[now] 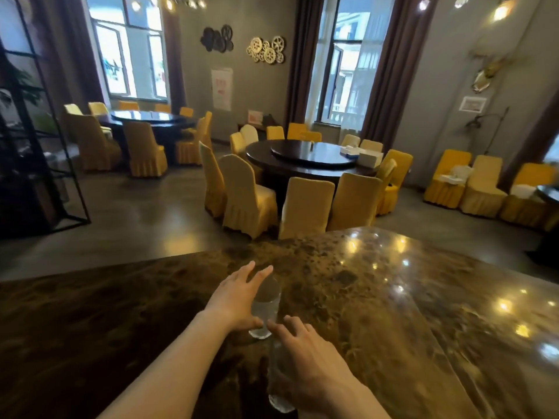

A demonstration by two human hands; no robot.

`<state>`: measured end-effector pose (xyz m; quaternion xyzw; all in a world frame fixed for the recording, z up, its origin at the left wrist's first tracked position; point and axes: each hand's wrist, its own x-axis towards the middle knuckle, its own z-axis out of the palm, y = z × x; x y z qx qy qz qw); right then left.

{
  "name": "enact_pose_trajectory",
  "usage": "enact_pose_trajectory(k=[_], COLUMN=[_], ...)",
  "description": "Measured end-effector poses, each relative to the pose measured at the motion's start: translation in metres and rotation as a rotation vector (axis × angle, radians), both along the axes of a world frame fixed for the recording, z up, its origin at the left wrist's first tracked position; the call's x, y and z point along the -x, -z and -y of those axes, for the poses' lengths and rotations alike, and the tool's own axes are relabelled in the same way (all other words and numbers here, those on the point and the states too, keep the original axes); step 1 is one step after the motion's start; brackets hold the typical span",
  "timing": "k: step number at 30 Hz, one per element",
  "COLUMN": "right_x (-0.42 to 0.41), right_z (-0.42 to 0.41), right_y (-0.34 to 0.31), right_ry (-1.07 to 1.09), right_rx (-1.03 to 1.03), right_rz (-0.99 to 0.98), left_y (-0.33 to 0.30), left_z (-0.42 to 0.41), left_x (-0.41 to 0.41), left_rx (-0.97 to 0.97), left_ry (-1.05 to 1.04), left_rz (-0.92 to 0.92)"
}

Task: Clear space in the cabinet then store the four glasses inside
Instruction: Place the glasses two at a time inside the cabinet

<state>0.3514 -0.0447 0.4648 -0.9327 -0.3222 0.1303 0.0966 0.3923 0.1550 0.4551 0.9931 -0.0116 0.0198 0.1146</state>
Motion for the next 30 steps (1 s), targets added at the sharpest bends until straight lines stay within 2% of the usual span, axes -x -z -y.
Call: enact_pose_trajectory(k=[5,13,21,25,30], right_x=[-0.003,-0.005,0.015,0.034,0.061], right_z=[0.002,0.006,0.033,0.063,0.094], right_y=[-0.002,-0.006,-0.013,-0.018,-0.02], right_ry=[-0.019,-0.095,-0.208,-0.305,-0.405], right_rx=[0.04,0.061,0.005,-0.062,-0.112], right_rz=[-0.028,-0.006,0.129,0.179,0.195], left_y=[0.017,0.018,-0.029,-0.055,-0.068], left_z=[0.009,0.014,0.026,0.053,0.093], left_x=[-0.028,-0.01,0.08,0.141,0.212], left_rx=[0.022,0.094,0.05,-0.005,0.019], left_ry=[0.095,0.024,-0.162,-0.295,-0.404], left_rz=[-0.061,0.041,0.107,0.146,0.129])
